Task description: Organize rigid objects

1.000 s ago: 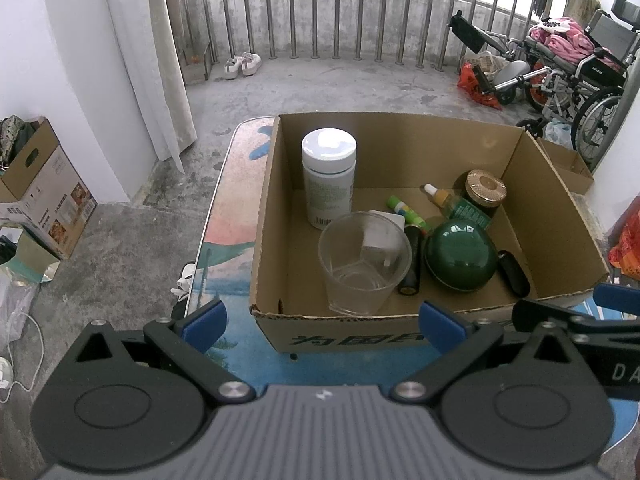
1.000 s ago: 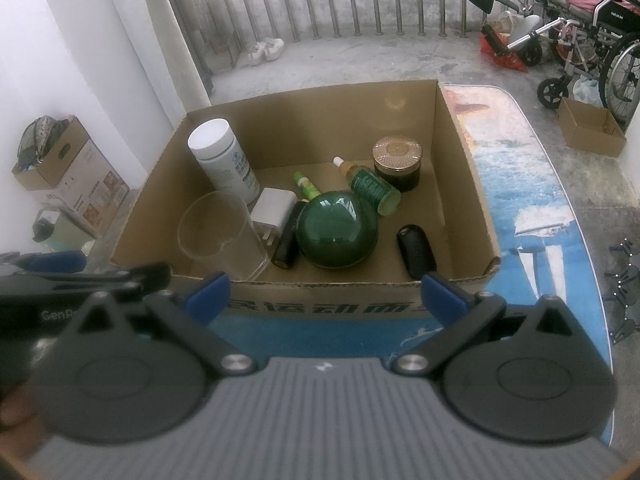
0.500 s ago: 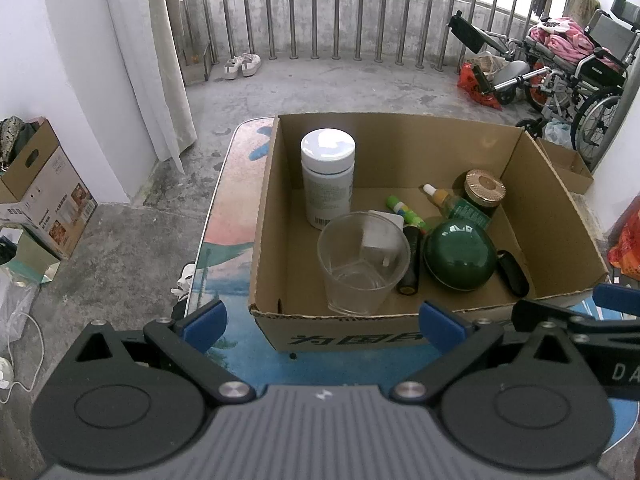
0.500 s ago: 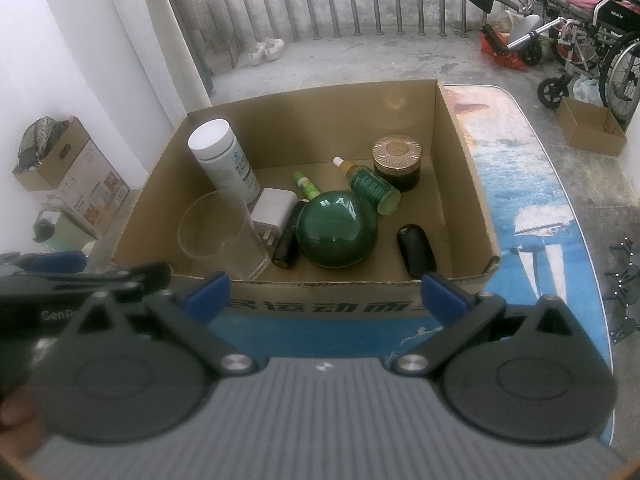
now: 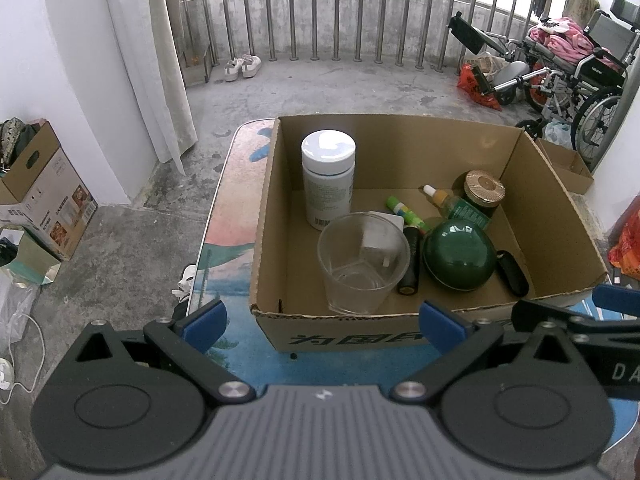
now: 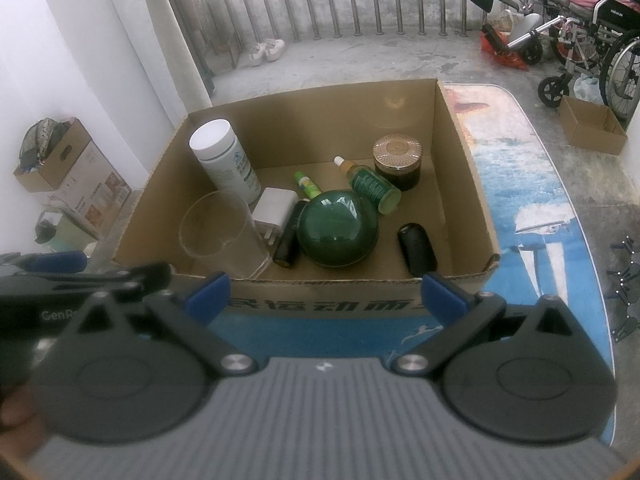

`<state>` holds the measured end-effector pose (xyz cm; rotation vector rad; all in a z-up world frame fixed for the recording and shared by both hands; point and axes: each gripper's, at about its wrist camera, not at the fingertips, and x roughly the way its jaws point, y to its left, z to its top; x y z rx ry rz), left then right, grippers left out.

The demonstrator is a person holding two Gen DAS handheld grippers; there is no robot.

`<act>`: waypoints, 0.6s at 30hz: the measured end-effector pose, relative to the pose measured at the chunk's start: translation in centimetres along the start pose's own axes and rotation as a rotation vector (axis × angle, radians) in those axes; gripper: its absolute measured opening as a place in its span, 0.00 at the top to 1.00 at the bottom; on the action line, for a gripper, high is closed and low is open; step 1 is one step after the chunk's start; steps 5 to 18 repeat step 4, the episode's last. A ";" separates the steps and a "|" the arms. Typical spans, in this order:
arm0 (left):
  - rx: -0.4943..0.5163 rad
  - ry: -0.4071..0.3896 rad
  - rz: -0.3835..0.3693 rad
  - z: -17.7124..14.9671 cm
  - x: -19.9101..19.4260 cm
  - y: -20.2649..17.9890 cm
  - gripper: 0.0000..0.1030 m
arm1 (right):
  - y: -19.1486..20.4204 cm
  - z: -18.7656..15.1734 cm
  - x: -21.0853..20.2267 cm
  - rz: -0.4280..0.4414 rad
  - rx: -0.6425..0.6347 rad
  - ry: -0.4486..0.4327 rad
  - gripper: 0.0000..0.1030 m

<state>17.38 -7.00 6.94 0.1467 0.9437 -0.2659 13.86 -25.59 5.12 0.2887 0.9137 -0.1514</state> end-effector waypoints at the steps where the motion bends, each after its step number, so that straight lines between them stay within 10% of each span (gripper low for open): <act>1: 0.000 0.000 0.000 0.0 0.0 0.0 0.00 | 0.0 0.0 0.0 0.000 0.000 0.000 0.01; 18: -0.001 0.000 0.000 0.0 -0.1 0.0 0.00 | 0.0 0.0 0.0 0.000 0.000 0.000 0.01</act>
